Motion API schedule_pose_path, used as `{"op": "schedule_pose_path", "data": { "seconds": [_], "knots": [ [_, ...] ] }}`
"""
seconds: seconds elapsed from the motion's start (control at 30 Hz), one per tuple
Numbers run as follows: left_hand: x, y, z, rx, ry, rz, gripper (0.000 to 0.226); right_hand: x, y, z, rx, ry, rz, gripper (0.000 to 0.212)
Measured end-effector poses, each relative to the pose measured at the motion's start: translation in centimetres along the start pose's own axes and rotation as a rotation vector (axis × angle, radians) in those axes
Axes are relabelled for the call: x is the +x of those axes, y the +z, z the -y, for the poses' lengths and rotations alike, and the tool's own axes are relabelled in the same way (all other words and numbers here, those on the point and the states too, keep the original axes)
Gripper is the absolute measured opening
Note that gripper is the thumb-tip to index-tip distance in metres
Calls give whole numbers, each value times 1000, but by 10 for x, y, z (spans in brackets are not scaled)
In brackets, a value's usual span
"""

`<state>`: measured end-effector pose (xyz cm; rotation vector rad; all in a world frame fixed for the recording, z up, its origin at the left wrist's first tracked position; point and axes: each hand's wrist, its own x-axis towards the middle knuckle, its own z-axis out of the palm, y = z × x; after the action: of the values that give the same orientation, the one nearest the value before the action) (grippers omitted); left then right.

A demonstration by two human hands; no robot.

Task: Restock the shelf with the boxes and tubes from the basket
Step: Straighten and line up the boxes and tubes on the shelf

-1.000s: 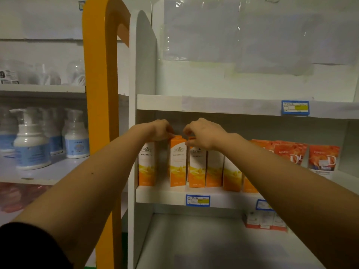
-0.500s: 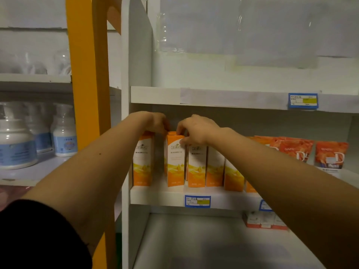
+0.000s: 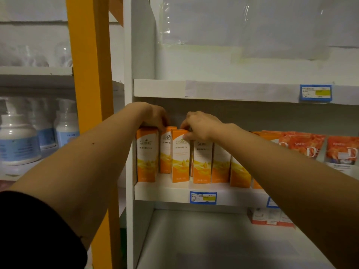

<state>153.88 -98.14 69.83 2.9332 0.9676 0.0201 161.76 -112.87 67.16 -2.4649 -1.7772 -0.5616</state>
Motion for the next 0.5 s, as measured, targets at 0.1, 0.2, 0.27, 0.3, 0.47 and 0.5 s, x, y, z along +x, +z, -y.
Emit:
{"op": "schedule_pose_path", "data": {
  "seconds": [0.1, 0.2, 0.27, 0.3, 0.47, 0.5],
  "knots": [
    [-3, -1, -3, 40, -10, 25, 44, 1, -1, 1, 16, 24, 33, 38],
    [-6, -3, -6, 80, -22, 57, 43, 2, -3, 3, 29, 40, 59, 36],
    [-7, -5, -6, 66, -43, 65, 41, 2, -5, 5, 34, 45, 79, 35],
    [-8, -6, -7, 56, -56, 49, 40, 2, -7, 6, 42, 50, 84, 35],
    [-15, -9, -10, 51, -52, -102, 43, 6, -11, 11, 98, 74, 63, 38],
    [-16, -10, -9, 51, -44, -110, 42, 7, -11, 13, 119, 80, 50, 38]
  ]
}}
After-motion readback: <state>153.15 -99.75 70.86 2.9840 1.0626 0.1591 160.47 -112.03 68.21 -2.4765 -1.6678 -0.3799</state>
